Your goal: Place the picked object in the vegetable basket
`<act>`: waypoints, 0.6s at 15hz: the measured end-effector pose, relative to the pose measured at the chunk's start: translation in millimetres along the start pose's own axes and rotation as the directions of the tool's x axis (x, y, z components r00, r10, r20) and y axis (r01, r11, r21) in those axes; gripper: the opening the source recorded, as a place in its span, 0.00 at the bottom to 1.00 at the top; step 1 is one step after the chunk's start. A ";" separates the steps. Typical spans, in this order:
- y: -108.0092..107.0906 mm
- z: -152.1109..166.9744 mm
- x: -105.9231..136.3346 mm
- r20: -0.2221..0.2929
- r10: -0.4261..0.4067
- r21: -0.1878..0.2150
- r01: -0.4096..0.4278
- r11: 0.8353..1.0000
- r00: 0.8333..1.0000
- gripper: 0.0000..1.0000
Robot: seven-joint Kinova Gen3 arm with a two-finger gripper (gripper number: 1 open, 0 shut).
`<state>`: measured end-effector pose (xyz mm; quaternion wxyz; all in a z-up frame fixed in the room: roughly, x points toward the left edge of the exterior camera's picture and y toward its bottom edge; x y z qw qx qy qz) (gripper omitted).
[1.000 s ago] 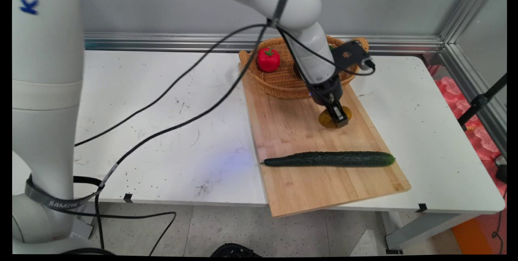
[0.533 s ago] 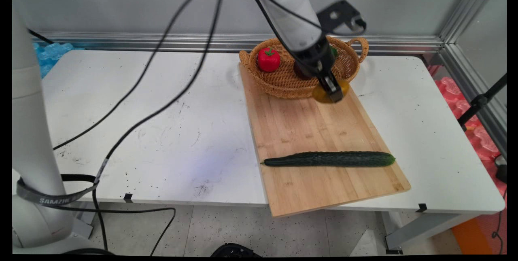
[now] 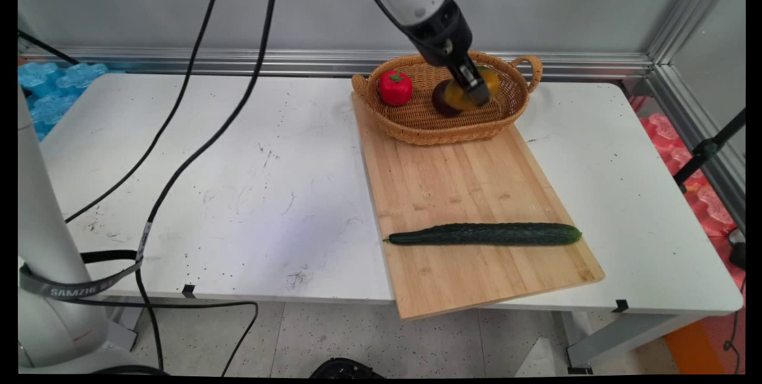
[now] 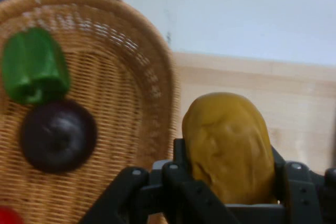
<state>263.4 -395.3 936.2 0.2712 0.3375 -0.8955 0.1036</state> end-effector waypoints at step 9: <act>-50.1 46.1 28.4 -0.031 0.034 0.048 -0.033 0.998 0.999 0.00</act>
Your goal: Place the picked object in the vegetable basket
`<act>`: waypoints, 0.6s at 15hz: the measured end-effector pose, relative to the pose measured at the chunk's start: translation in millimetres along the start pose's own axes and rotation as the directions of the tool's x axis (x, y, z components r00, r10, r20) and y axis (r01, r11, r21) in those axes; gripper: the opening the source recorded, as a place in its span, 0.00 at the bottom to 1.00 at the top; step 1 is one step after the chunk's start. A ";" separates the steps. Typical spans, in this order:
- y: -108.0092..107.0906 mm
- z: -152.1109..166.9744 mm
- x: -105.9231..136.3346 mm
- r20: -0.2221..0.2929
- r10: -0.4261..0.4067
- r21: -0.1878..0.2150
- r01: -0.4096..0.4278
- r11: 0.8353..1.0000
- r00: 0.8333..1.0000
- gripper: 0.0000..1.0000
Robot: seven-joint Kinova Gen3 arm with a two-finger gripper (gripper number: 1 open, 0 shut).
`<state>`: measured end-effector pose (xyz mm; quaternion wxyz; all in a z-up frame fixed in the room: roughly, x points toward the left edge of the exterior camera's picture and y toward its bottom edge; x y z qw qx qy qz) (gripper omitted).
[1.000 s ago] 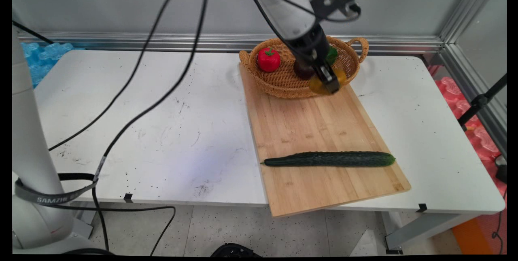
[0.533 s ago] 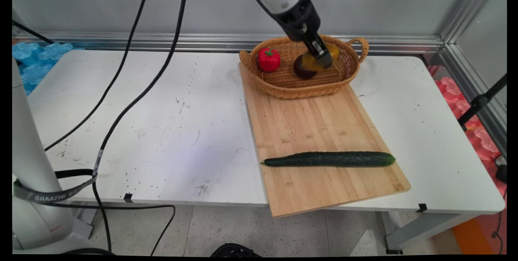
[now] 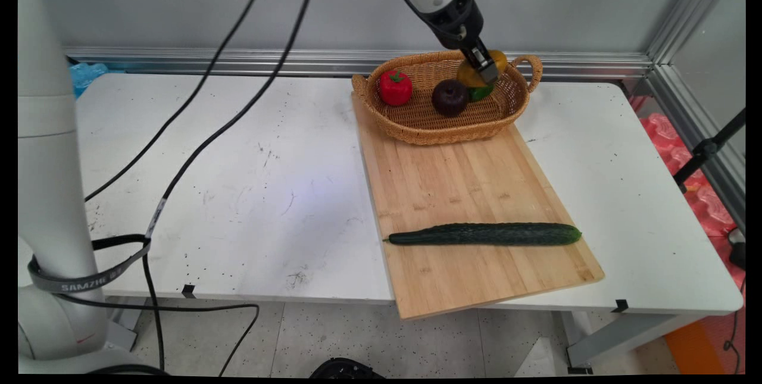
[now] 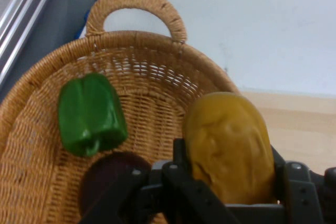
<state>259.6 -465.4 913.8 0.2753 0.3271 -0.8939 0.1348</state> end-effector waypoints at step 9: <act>-30.3 95.1 18.8 0.042 0.027 -0.001 -0.027 1.000 0.999 0.00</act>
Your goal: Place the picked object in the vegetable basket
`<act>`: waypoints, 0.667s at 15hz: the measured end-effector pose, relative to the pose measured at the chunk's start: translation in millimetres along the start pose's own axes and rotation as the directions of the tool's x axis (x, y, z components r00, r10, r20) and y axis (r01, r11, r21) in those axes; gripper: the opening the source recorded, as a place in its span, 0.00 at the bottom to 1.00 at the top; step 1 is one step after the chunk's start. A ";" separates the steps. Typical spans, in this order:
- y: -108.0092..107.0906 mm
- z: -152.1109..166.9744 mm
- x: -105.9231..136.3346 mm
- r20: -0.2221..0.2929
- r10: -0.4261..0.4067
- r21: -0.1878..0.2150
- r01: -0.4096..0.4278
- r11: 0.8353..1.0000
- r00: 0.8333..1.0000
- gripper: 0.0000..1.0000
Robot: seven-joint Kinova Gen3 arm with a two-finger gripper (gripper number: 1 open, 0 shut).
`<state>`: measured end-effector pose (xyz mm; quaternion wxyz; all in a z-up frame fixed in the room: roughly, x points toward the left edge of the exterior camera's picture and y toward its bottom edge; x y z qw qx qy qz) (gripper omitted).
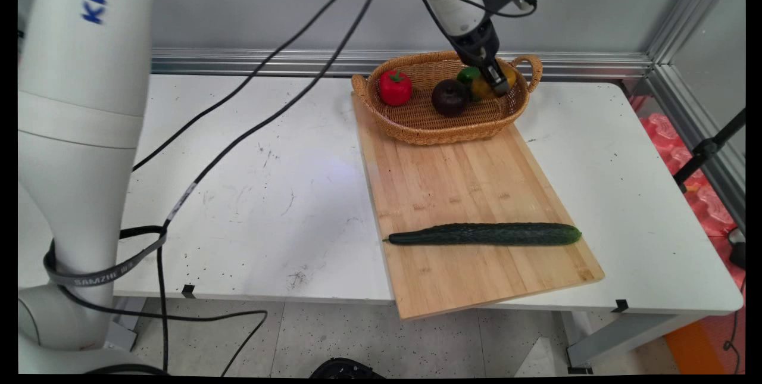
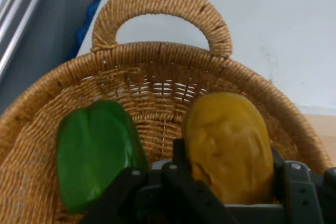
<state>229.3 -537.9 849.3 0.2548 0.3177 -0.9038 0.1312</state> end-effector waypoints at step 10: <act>-11.7 58.5 -3.5 0.055 -0.005 -0.043 0.008 0.999 0.998 1.00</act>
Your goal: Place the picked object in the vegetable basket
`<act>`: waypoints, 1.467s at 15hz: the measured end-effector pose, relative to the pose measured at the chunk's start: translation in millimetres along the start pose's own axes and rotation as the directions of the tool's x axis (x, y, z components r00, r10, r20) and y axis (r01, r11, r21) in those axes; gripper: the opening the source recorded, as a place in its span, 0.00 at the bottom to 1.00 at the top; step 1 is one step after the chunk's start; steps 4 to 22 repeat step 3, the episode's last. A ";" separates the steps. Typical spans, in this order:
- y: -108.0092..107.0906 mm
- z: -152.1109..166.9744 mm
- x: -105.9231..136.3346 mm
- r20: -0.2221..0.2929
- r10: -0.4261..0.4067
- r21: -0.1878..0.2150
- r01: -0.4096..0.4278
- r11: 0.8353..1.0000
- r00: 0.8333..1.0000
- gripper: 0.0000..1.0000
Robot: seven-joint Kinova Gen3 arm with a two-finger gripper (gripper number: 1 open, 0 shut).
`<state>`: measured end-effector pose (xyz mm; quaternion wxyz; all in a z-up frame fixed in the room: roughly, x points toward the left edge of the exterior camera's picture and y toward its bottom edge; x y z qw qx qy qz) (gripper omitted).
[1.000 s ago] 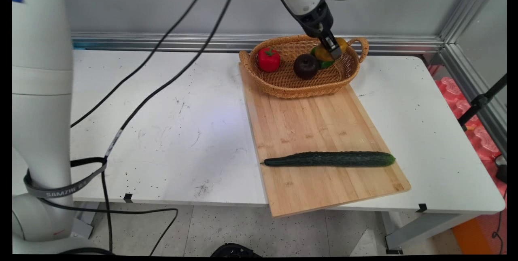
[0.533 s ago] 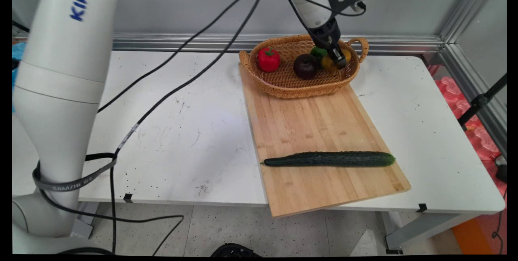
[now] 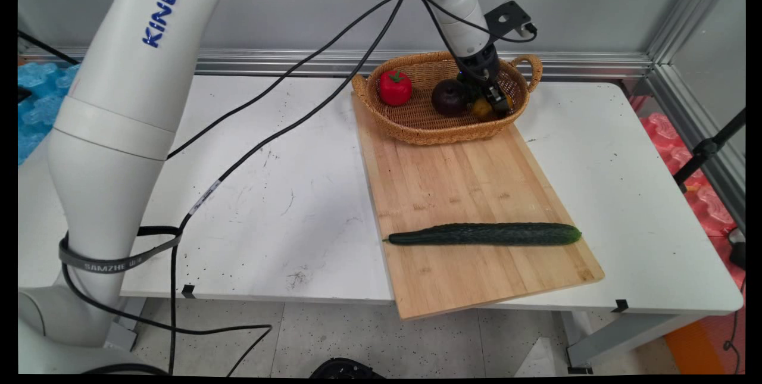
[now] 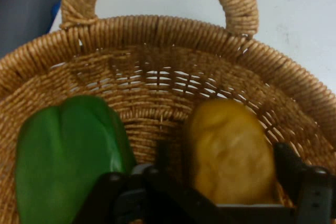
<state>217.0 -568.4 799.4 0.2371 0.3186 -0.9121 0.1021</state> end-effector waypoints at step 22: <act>-3.0 -3.4 -0.5 -0.013 0.006 -0.004 -0.006 1.000 1.000 1.00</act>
